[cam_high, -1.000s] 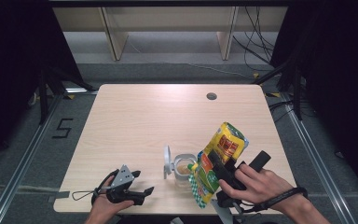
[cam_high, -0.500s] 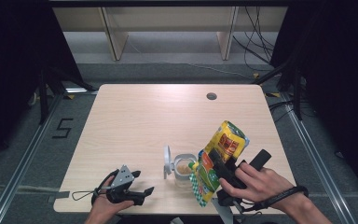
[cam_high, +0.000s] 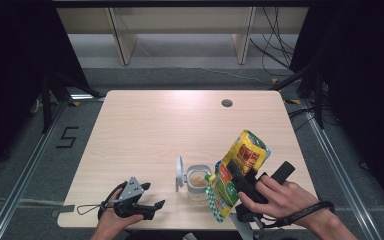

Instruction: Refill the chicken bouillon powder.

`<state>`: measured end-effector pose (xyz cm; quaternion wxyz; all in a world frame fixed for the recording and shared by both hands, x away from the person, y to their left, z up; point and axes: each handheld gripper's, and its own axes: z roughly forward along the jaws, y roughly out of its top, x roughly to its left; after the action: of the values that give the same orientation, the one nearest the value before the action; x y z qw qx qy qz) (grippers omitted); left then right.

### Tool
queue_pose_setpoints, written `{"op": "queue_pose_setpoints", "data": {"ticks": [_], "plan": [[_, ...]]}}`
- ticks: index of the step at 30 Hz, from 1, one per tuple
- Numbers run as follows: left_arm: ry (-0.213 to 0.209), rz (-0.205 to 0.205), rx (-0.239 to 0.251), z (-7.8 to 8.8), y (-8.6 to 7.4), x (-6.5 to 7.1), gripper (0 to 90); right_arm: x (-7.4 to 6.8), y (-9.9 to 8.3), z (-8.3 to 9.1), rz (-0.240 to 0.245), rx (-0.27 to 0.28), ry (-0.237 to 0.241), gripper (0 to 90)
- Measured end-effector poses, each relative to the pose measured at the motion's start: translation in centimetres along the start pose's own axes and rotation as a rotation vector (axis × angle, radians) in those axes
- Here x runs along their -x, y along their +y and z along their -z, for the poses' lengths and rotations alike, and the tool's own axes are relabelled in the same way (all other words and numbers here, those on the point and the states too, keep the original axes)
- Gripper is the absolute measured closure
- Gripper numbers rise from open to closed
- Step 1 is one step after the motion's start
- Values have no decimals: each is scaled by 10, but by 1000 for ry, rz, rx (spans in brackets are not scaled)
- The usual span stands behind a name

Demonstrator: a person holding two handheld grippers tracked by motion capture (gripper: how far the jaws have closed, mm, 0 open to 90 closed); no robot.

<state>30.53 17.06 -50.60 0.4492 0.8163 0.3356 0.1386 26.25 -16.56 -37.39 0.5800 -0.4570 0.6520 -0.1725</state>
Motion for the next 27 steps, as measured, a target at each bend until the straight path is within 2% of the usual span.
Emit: {"op": "queue_pose_setpoints", "data": {"ticks": [1,2,4,6,10,11,12,14,17,18,21,24,25,27], "plan": [[6,1,8,-1,0,1,206,0,0,0,10,-2,4,598],[0,-13,-6,0,0,0,206,0,0,1,8,0,4,599],[-4,10,-10,-1,-1,1,206,0,0,2,8,1,1,599],[-6,14,-7,-1,-1,0,206,-2,0,2,-5,2,-4,600],[1,2,1,1,0,0,206,-3,1,2,13,0,9,601],[3,23,19,-1,-1,1,206,-3,1,2,14,1,10,601],[0,35,14,-1,-1,1,206,-4,1,3,14,0,10,601],[5,34,12,-1,-1,2,206,-5,0,4,-4,0,5,602],[1,-5,0,0,0,0,206,-5,1,6,0,0,4,603],[1,-6,-1,-1,0,0,206,-5,1,6,0,1,4,603],[-2,-1,-1,-1,0,0,206,-4,1,6,18,0,6,603],[4,-1,3,0,0,0,206,-5,1,6,1,1,0,604],[4,24,4,0,-1,1,206,-5,1,6,0,0,0,604],[4,23,4,0,-1,1,206,-4,0,7,10,2,10,605]]}}
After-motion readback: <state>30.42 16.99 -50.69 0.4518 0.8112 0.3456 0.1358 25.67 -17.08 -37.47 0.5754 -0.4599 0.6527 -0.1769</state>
